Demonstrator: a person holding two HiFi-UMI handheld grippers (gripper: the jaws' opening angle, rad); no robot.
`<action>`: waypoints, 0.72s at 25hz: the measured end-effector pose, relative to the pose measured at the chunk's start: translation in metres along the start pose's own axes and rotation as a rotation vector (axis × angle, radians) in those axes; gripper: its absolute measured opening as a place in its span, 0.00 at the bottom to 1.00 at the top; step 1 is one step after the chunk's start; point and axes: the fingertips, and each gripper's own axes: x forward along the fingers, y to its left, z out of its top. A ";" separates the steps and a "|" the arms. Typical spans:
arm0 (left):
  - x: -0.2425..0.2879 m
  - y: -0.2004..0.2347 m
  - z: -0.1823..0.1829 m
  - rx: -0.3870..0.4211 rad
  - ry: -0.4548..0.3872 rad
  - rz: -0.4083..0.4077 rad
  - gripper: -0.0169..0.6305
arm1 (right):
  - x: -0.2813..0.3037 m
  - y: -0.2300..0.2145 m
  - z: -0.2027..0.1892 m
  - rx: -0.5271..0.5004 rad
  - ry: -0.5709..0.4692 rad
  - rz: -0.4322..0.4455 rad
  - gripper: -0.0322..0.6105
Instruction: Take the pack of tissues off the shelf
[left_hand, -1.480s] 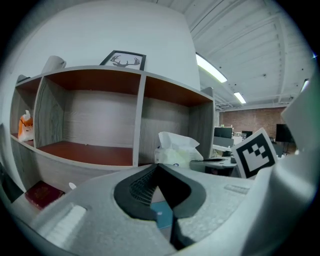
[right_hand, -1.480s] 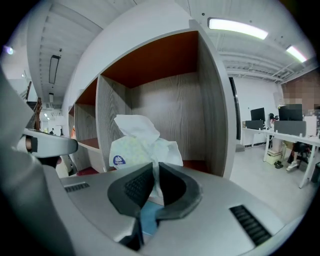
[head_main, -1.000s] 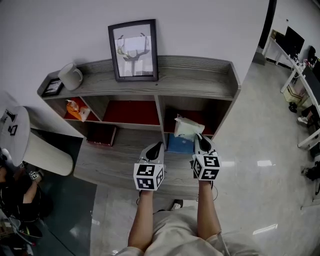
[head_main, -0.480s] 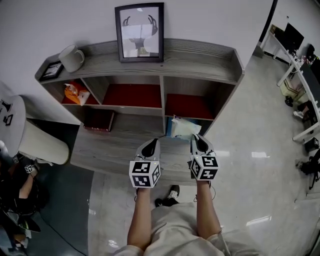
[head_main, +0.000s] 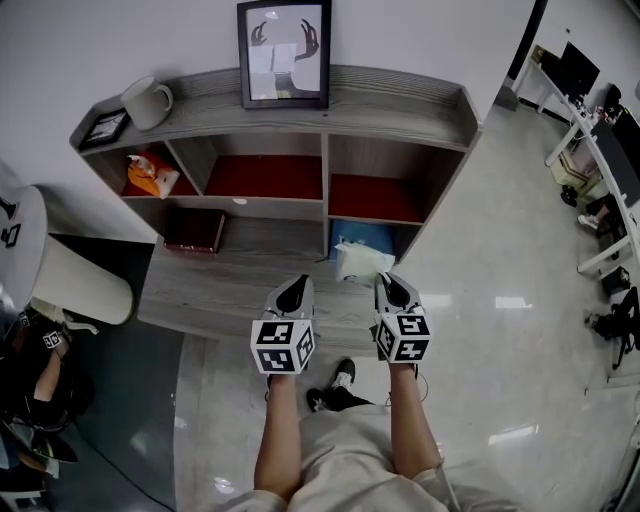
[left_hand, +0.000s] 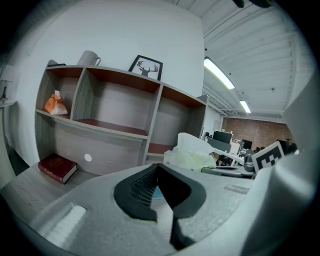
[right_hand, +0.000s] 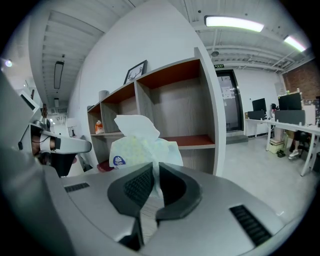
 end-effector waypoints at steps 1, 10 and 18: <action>-0.003 -0.001 -0.002 -0.002 0.004 -0.004 0.04 | -0.003 0.001 -0.002 0.000 0.000 -0.003 0.09; -0.029 -0.017 -0.021 0.012 0.026 -0.033 0.04 | -0.034 0.007 -0.022 0.013 0.008 -0.023 0.09; -0.051 -0.018 -0.038 0.032 0.029 -0.023 0.04 | -0.050 0.018 -0.042 0.033 0.007 -0.022 0.09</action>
